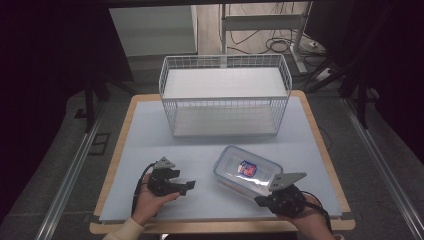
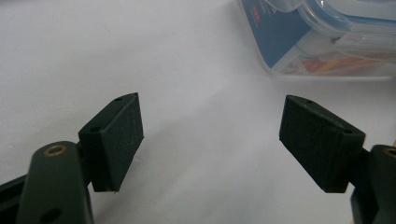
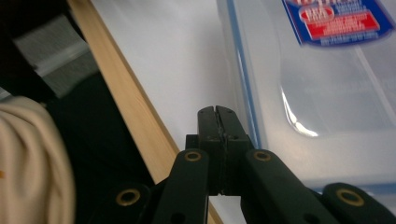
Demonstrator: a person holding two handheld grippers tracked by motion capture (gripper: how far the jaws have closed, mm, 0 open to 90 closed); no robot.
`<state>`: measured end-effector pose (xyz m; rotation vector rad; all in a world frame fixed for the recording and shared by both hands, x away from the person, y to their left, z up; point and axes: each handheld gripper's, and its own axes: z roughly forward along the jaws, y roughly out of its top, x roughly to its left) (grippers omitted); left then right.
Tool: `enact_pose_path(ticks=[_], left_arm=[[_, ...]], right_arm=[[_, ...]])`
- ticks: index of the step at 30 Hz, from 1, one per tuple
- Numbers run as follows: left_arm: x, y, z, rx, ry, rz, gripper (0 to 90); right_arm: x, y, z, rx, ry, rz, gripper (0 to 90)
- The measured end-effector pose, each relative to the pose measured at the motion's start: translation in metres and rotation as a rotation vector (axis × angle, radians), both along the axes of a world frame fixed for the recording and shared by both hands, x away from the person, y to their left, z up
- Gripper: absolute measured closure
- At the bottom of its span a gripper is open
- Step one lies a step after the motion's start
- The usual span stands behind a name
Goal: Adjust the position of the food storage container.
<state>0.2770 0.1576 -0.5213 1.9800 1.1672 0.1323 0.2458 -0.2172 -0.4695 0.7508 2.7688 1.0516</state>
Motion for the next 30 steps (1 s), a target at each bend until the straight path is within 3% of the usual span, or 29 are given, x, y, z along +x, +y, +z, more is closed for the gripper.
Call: enact_pose_path(ticks=[5,11,17,20,30], left_arm=[[0.0,0.0,0.0,0.006,0.001,-0.005,21.5],[-0.001,0.0,0.0,0.0,0.0,-0.003,21.6],[-0.001,0.001,0.0,0.007,0.002,-0.005,21.6],[-0.001,0.001,0.0,0.008,0.002,-0.003,21.6],[-0.001,0.0,-0.001,0.011,0.003,-0.001,21.7]], right_arm=[[0.0,-0.001,0.0,-0.001,0.0,0.002,90.0],[-0.004,0.005,-0.006,-0.068,-0.001,0.01,90.0],[-0.004,0.005,-0.007,-0.09,-0.009,0.01,90.0],[0.001,-0.003,-0.006,-0.101,-0.03,-0.023,90.0],[0.022,-0.035,-0.005,-0.049,-0.069,-0.14,90.0]])
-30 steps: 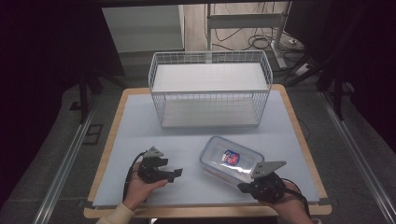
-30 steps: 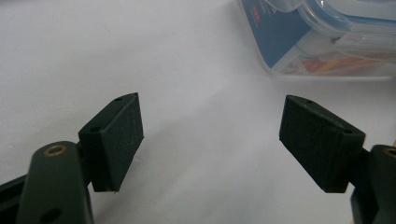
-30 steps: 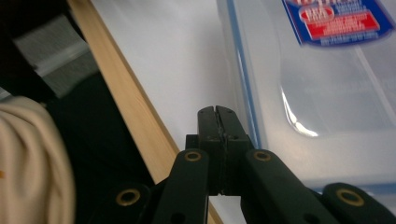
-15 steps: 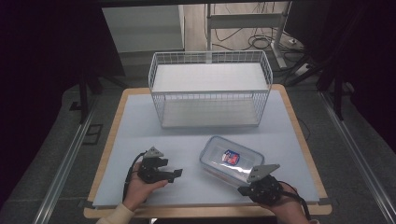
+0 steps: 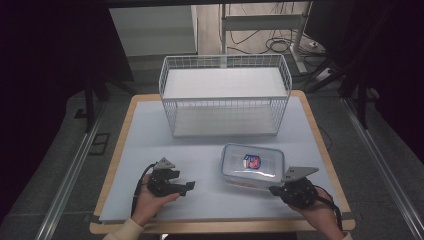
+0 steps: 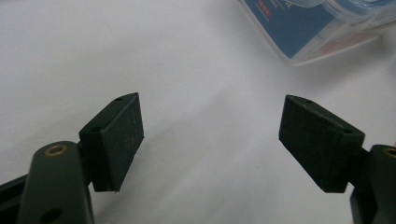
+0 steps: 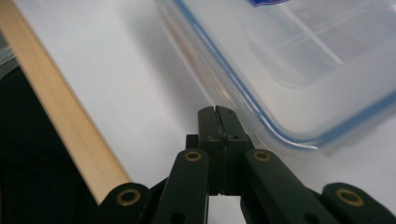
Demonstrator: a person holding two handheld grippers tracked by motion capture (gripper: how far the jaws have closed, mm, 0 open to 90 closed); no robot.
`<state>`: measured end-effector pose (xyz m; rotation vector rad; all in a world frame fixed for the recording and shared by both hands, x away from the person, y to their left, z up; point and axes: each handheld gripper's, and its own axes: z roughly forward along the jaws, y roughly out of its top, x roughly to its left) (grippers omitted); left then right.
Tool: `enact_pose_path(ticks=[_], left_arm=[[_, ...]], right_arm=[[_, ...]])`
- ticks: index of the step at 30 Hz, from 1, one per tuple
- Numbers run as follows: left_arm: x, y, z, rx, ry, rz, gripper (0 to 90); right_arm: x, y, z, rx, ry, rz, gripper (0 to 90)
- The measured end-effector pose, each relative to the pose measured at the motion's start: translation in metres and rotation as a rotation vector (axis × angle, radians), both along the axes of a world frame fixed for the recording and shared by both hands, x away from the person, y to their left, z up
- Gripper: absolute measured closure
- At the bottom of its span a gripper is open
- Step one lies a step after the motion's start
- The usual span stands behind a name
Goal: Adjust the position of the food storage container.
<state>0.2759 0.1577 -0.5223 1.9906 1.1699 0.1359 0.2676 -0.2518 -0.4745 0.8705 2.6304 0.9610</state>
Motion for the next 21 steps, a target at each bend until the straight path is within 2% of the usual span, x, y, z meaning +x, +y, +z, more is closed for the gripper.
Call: enact_pose_path(ticks=[6,14,21], left_arm=[[0.0,0.0,-0.001,0.003,0.001,0.0,21.7],[0.001,0.0,-0.001,0.001,0.003,0.002,21.7],[0.001,0.0,-0.001,0.002,0.003,0.003,21.7]], right_arm=[[0.005,-0.005,0.0,0.015,0.003,-0.024,90.0],[0.014,-0.01,-0.001,0.016,-0.028,-0.06,90.0],[0.016,-0.013,-0.001,0.023,-0.033,-0.077,90.0]])
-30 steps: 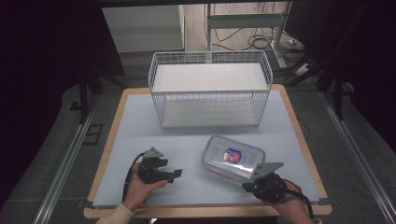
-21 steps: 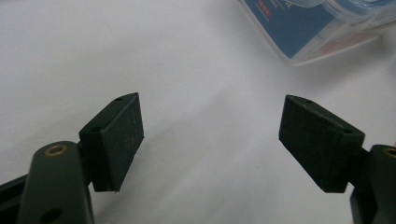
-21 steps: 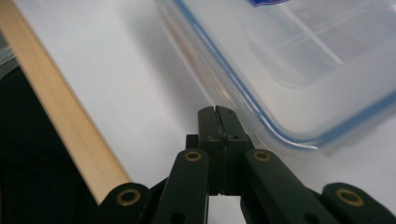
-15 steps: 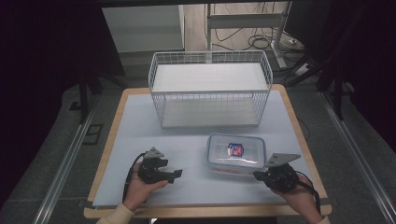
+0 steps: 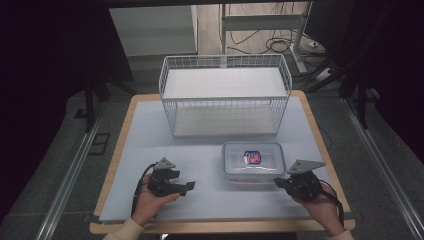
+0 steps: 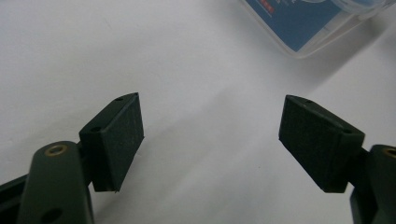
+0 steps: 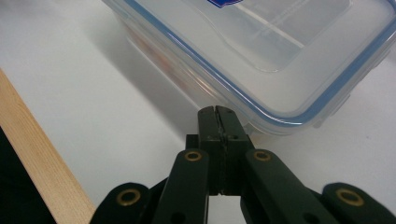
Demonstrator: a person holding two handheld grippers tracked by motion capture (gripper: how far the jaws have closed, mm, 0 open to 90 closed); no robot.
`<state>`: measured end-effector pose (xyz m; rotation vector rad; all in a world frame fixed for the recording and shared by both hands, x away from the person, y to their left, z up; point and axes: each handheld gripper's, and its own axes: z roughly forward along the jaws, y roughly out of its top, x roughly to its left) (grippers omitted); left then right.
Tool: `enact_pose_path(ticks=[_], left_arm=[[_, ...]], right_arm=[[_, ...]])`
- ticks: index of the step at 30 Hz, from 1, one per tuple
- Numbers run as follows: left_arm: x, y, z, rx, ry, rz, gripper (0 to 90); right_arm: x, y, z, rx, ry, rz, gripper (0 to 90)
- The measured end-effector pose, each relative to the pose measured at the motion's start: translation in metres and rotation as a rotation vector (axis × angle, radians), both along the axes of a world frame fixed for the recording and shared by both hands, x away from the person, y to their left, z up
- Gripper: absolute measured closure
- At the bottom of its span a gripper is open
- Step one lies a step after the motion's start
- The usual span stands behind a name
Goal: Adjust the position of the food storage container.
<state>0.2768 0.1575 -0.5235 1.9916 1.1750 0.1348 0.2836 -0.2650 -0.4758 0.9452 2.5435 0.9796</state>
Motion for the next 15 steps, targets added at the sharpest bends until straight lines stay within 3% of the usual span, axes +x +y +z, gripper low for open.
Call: enact_pose_path(ticks=[5,9,13,15], left_arm=[[0.0,0.001,0.001,0.0,0.0,0.004,21.7],[0.001,0.003,0.001,-0.007,0.002,0.009,21.7],[0.001,0.003,0.001,-0.009,0.003,0.005,21.7],[0.0,0.003,0.001,-0.009,0.001,0.006,21.8]], right_arm=[[-0.002,0.002,0.004,0.006,0.003,0.005,90.0],[-0.001,-0.001,0.026,0.021,-0.049,-0.014,90.0],[0.016,-0.009,0.048,0.046,-0.09,-0.069,90.0],[0.028,-0.011,0.053,0.058,-0.083,-0.098,90.0]])
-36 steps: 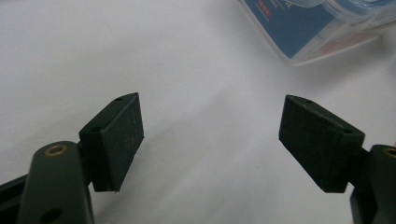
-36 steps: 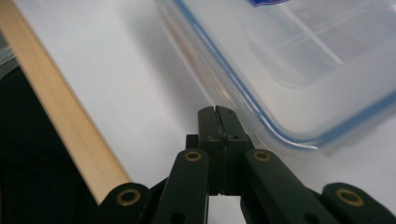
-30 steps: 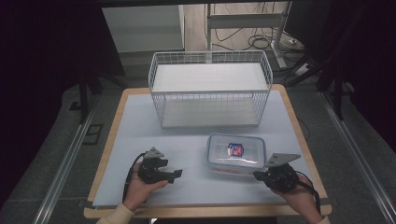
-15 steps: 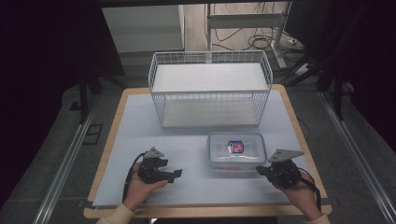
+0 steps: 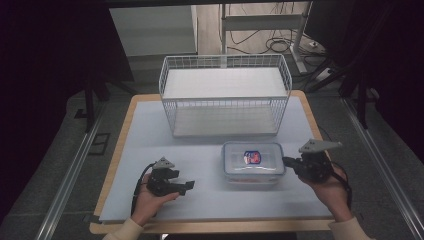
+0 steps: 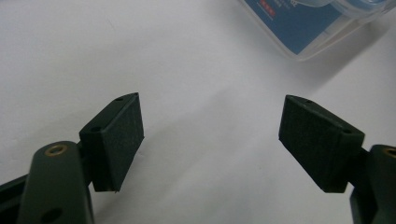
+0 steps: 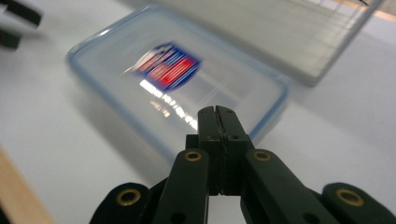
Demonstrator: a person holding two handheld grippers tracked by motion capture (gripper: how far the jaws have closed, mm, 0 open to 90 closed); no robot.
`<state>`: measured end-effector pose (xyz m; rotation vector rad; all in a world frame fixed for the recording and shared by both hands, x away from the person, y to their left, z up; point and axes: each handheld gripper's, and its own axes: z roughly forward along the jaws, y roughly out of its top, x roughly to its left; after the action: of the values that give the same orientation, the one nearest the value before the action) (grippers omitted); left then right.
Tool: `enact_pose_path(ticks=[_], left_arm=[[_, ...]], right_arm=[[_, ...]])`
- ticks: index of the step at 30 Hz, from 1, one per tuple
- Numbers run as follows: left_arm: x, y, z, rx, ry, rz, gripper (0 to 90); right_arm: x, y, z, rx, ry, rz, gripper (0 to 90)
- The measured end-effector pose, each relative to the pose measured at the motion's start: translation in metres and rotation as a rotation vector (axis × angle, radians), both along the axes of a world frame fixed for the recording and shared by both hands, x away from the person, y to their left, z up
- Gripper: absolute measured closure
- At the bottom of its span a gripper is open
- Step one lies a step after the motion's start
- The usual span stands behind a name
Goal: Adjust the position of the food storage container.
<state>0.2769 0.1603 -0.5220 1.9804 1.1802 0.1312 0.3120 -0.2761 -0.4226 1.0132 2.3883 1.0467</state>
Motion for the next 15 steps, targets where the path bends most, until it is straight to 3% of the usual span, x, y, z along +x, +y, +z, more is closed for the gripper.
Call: enact_pose_path(ticks=[1,4,7,11,15], left_arm=[[0.0,0.0,0.0,0.0,0.0,0.0,21.8],[0.001,0.0,-0.001,0.004,0.002,-0.001,21.7],[0.001,0.001,-0.001,0.003,0.002,0.001,21.7],[0.001,0.001,-0.001,0.001,-0.001,0.008,21.8],[0.001,0.0,-0.001,0.004,-0.001,0.007,21.8]], right_arm=[[0.0,0.0,0.0,0.0,0.0,0.0,90.0],[0.025,0.0,-0.001,0.001,0.019,-0.042,90.0],[0.04,-0.001,-0.01,-0.029,0.036,-0.081,90.0],[0.049,-0.01,-0.024,-0.079,0.068,-0.134,90.0],[0.05,-0.016,-0.042,-0.099,0.138,-0.136,90.0]])
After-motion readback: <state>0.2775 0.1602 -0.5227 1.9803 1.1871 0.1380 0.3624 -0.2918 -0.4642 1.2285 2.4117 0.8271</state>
